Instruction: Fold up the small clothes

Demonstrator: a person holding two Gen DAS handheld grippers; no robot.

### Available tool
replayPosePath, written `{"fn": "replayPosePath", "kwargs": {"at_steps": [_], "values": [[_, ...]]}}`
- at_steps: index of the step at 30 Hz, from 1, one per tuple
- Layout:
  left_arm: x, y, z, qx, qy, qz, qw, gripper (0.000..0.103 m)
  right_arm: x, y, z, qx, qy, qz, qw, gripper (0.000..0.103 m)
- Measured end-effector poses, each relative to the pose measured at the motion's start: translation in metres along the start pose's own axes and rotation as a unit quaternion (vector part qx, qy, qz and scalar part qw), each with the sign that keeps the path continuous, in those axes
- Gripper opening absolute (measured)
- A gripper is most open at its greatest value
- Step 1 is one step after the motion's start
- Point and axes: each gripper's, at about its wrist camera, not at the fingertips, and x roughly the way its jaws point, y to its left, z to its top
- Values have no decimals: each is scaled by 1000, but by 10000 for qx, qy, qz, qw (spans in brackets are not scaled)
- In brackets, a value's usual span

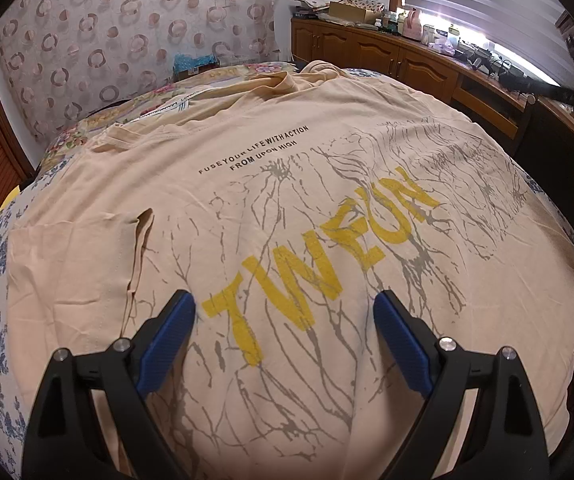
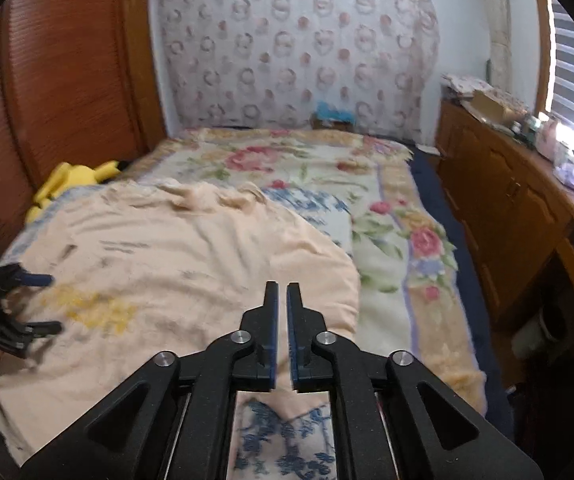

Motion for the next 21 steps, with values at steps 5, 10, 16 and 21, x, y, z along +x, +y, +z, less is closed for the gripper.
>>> {"fn": "replayPosePath", "kwargs": {"at_steps": [5,10,16,21], "values": [[0,-1,0,0,1,0,10000,92,24,-21,-27,307,279,-121,9991,36],[0,0,0,-1,-1,-2,10000,92,51,-47,-51,672,703,-182,9951,38],[1,-1,0,-4,-1,-4,10000,92,53,-56,-55,998,756,307,9917,18],[0,0,0,-2,-2,-3,10000,92,45,-51,-47,786,586,84,9951,1]]}}
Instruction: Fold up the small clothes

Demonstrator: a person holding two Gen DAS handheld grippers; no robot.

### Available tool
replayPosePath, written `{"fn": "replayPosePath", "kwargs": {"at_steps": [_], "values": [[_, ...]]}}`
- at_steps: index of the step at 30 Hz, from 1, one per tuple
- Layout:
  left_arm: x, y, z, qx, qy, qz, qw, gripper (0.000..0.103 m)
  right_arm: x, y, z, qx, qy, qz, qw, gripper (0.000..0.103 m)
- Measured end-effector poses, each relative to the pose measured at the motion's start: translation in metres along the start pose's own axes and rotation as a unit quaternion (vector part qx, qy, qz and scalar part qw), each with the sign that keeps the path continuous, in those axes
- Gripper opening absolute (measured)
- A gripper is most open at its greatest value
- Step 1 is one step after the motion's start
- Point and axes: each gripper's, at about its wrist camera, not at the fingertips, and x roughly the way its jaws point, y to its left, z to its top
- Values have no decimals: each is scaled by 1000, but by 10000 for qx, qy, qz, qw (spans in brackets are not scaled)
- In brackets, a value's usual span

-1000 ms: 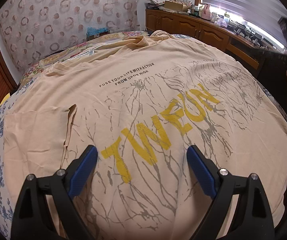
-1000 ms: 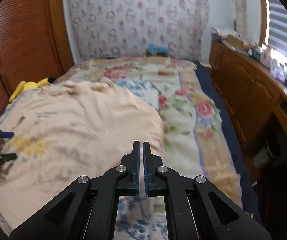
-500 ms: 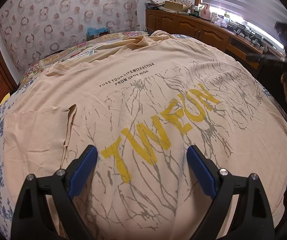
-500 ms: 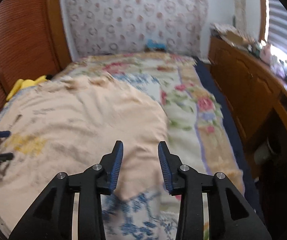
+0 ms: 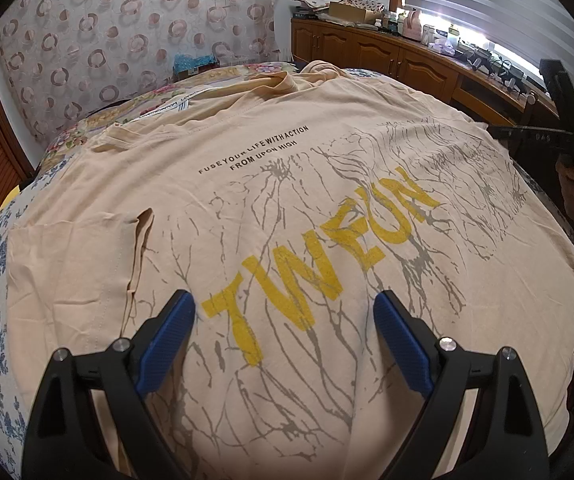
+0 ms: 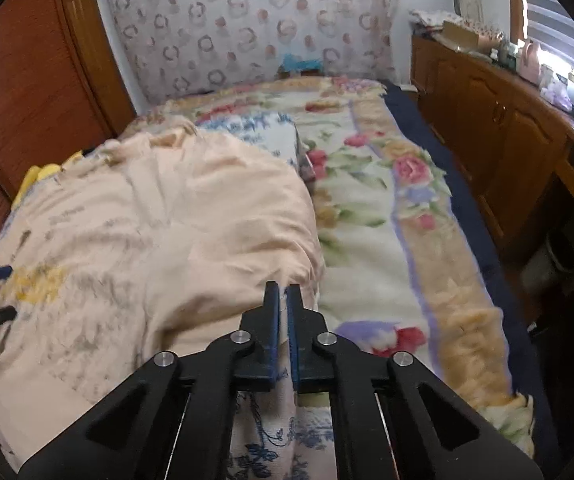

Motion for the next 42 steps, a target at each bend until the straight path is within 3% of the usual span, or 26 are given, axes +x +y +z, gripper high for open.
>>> {"fn": "replayPosePath", "kwargs": {"at_steps": [6,10,13,14,16,19,23,26,31,34,37,39,42], "values": [[0,-1,0,-1,0,-1,10000,92,-36,21,23,-302,-595,6,9978,0],[0,1,0,0,0,-1,10000,92,-69,71,39,-892,-975,233,9910,1],[0,0,0,-2,0,-1,10000,92,-78,116,40,-1357,-1052,663,9829,2],[0,0,0,-1,-1,-1,10000,92,-77,132,37,-1570,-976,782,9796,4],[0,0,0,-1,-1,-2,10000,92,-71,149,32,-1813,-902,801,9760,32],[0,0,0,-2,-2,-2,10000,92,-62,144,27,-1654,-836,797,9795,35],[0,0,0,-2,-2,-3,10000,92,-44,103,25,-987,-683,574,9911,35],[0,0,0,-3,-2,-4,10000,92,-24,80,21,-647,-334,451,9963,35],[0,0,0,-2,-3,-4,10000,92,11,75,7,-225,287,692,9969,35],[0,0,0,-3,-3,-5,10000,92,18,85,0,-261,373,804,9957,33],[0,0,0,-4,-4,-5,10000,92,18,94,1,-387,404,886,9945,14],[0,0,0,-4,-4,-6,10000,92,14,105,2,-640,333,876,9935,7],[0,0,0,-4,-4,-6,10000,92,2,119,11,-843,99,877,9925,4]]}}
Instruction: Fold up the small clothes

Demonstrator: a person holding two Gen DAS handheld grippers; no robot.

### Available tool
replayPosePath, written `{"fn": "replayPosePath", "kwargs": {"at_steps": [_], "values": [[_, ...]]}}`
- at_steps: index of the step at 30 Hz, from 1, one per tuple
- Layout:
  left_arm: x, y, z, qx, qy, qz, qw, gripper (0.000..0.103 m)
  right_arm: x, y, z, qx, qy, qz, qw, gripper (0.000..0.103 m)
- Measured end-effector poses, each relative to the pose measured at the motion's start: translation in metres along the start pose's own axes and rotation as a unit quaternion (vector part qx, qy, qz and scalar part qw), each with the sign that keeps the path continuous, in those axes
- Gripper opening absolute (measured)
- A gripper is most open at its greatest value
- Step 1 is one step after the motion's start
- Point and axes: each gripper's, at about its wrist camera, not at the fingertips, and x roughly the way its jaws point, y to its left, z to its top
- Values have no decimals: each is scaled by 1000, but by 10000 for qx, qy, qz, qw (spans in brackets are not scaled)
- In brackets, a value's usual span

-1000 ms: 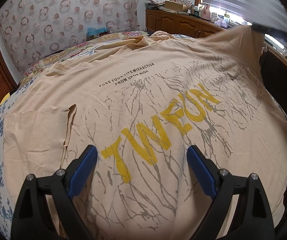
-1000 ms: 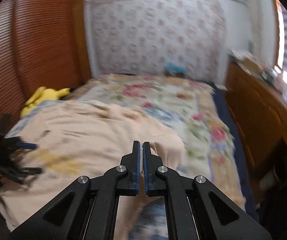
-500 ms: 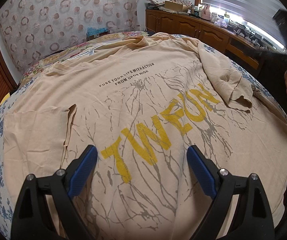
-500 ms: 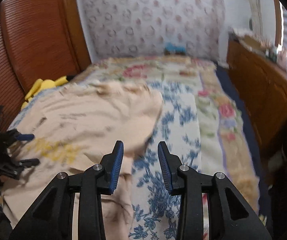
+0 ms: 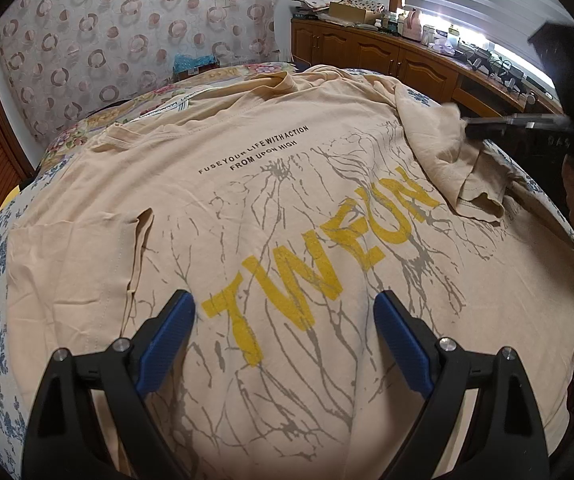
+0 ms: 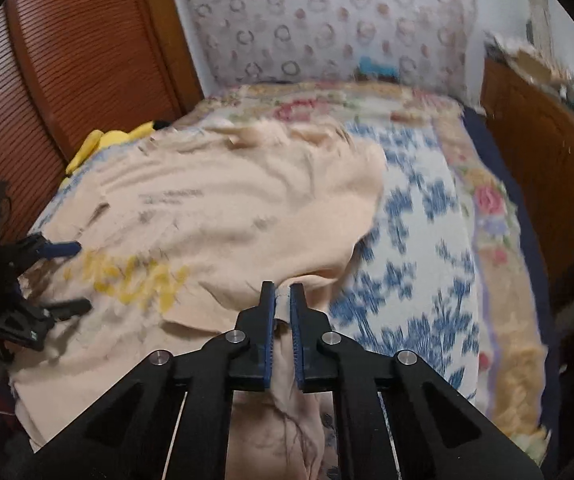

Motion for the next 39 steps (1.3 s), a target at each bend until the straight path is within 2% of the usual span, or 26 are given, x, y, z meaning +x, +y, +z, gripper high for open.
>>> {"fn": "replayPosePath", "kwargs": {"at_steps": [9,13,14,15,16,17,19,21,27,31,39], "values": [[0,0,0,-1,-1,-1,10000,92,-2,62,58,-780,-353,326,9958,3],[0,1,0,-1,-2,-1,10000,92,17,91,80,-1065,-229,541,9926,5],[0,0,0,-1,-1,-1,10000,92,21,94,82,-1084,-162,603,9922,9],[0,0,0,-1,-2,-1,10000,92,25,95,83,-1095,-146,576,9922,25],[0,0,0,-1,-3,-1,10000,92,26,96,84,-1057,-182,448,9932,32],[0,0,0,-2,-3,-2,10000,92,25,94,83,-1000,-187,440,9938,33],[0,0,0,-1,-2,-1,10000,92,19,84,77,-847,-242,445,9951,34],[0,0,0,-5,-2,-2,10000,92,13,72,68,-782,-241,250,9963,34],[-2,2,1,-25,-15,32,10000,92,0,26,5,-600,148,-294,9977,34],[-9,2,6,-46,-109,-16,9999,92,-14,8,-25,-352,150,-304,9988,34],[-30,12,34,-112,-462,-56,9989,92,-12,0,-43,-252,252,-399,9986,34]]}}
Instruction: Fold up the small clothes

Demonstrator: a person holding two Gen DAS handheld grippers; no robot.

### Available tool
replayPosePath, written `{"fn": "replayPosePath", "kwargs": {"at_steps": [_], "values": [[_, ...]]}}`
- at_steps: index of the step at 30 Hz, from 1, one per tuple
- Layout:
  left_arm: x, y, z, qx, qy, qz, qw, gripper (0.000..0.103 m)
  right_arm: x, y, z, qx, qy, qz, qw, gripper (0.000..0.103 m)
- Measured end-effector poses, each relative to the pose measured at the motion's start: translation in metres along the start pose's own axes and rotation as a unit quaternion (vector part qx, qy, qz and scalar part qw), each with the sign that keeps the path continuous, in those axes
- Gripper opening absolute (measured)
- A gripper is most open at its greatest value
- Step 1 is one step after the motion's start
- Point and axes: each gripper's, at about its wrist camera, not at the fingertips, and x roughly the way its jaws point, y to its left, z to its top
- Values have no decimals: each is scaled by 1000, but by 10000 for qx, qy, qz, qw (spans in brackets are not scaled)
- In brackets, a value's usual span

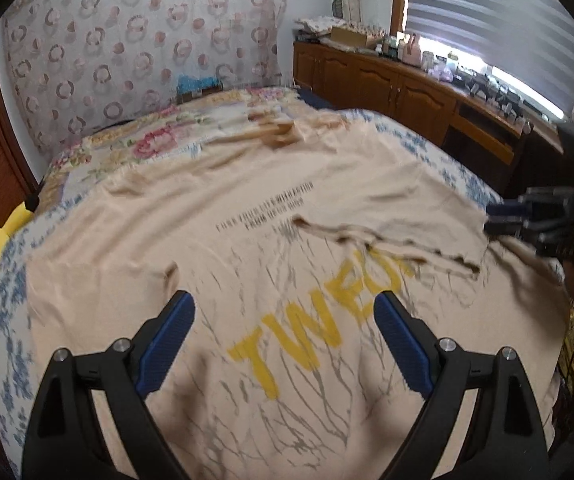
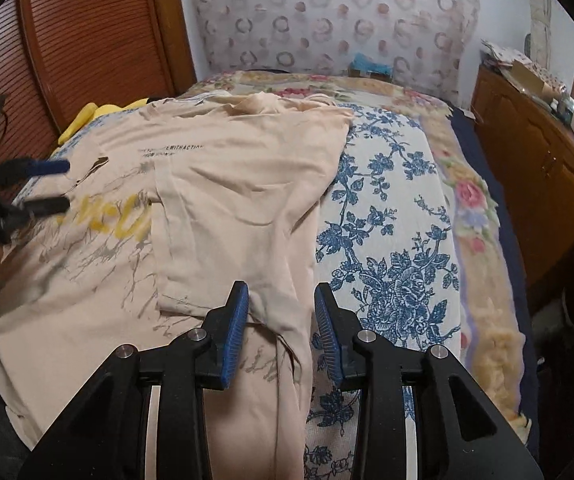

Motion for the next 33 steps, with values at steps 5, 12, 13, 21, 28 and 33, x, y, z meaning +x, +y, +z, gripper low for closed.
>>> {"fn": "replayPosePath", "kwargs": {"at_steps": [5,12,13,21,28,33], "values": [[-7,29,19,-197,-183,117,9996,92,3,-4,17,-12,-160,71,9998,39],[-3,97,32,-552,-218,500,9970,92,31,-14,70,-192,-172,31,9997,44],[-2,109,33,-624,-217,575,9962,92,37,-15,80,-226,-188,103,9995,44],[9,187,26,-1023,-70,1015,9895,92,95,-16,143,-588,-16,52,9983,44],[21,236,8,-1333,97,1225,9834,92,122,-43,163,-278,57,-43,9996,44],[29,254,-4,-1551,163,1225,9801,92,133,-50,174,-198,84,-162,9996,44]]}}
